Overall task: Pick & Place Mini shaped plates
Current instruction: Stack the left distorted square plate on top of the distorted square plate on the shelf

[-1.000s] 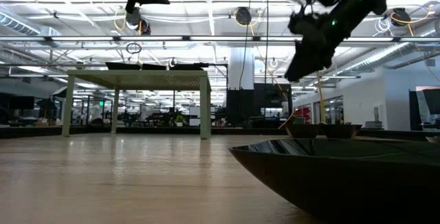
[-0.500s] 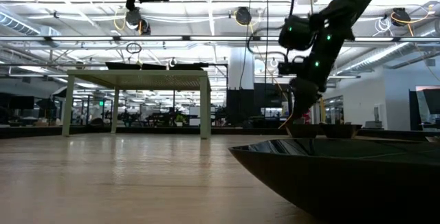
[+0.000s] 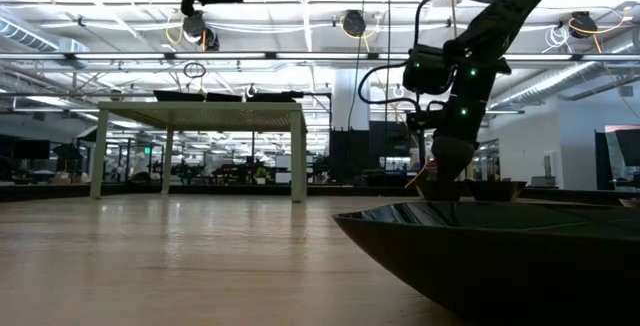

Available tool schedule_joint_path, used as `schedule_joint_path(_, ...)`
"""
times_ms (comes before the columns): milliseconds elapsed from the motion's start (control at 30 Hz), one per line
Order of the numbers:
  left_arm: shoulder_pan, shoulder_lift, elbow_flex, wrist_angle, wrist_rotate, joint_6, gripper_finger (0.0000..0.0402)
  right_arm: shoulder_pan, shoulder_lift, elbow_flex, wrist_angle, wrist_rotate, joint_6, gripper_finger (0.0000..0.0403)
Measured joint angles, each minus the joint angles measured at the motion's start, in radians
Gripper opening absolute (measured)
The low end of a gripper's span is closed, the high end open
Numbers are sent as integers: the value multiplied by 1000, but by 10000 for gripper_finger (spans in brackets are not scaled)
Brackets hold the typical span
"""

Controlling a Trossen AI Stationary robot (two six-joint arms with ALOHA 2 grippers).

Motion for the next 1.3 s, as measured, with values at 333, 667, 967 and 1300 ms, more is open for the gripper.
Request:
schedule_joint_path(333,-12,0,0,-2,2,-32,152,50,0,0,-4,3,7,8)
schedule_joint_path(667,-71,0,0,-3,6,-88,152,346,-1,0,10,-25,83,1)
schedule_joint_path(967,-161,22,0,-5,6,-74,152,554,-1,0,345,-150,-165,0)
schedule_joint_path(1300,-294,101,0,-12,6,-117,152,614,112,0,601,-270,-292,0)
